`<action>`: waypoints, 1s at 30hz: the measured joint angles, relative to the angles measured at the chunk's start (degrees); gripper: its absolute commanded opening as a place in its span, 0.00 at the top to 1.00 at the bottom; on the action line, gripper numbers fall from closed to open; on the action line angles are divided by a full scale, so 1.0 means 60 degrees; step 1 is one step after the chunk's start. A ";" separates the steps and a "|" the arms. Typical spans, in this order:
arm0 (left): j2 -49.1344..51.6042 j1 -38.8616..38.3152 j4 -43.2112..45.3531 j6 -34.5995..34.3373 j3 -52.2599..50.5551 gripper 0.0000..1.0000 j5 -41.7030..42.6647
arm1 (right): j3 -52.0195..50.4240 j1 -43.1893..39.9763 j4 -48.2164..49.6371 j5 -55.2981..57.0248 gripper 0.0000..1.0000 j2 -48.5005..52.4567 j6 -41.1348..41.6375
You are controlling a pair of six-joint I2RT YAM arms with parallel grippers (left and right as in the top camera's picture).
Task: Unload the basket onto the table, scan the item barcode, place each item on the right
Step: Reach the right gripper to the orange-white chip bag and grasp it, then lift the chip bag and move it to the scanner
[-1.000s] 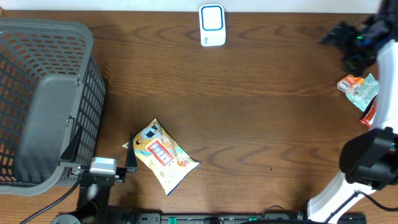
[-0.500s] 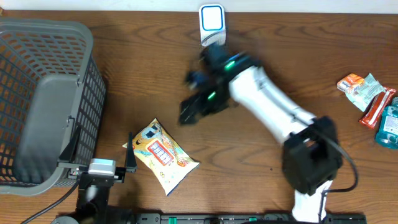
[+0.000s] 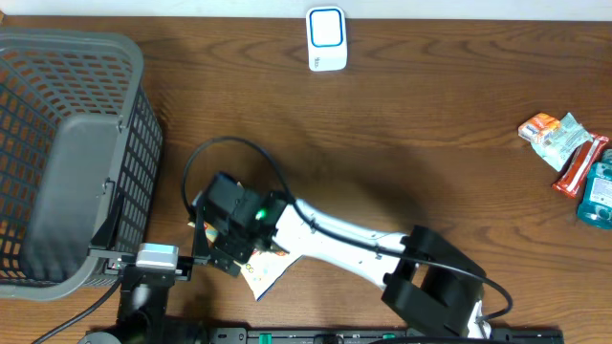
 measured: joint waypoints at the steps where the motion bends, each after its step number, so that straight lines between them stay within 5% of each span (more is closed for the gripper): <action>1: 0.0000 0.0000 0.0000 -0.0004 0.0000 0.00 0.0004 | -0.0266 0.0025 0.0175 0.0095 0.12 0.0000 0.0189; 3: 0.0000 0.0000 0.0000 -0.0004 0.0000 0.00 0.0004 | -0.0761 0.0004 0.0510 0.0339 0.44 0.0000 0.0590; 5: 0.0000 0.0000 0.0000 0.0000 0.0000 0.01 0.0004 | -0.0994 -0.0033 0.0652 0.0630 0.99 0.0000 0.0845; 11: 0.0000 0.0000 0.0000 0.0000 0.0000 0.00 0.0000 | -0.1053 -0.0240 0.0135 0.1639 0.99 -0.0324 0.2160; 17: 0.0000 0.0000 -0.0007 0.0000 0.0000 0.00 0.0000 | -0.1100 -0.2204 -0.0466 0.0375 0.99 -0.0718 0.3140; 24: 0.0000 0.0000 -0.0004 0.0000 0.0000 0.00 0.0004 | -0.1169 -0.6448 -0.0681 -0.7486 0.99 -0.1126 0.2189; 30: 0.0000 0.0000 -0.0004 0.0000 0.0000 0.00 0.0004 | -0.1246 -0.7278 -0.1548 -1.1613 0.99 -0.1126 0.2065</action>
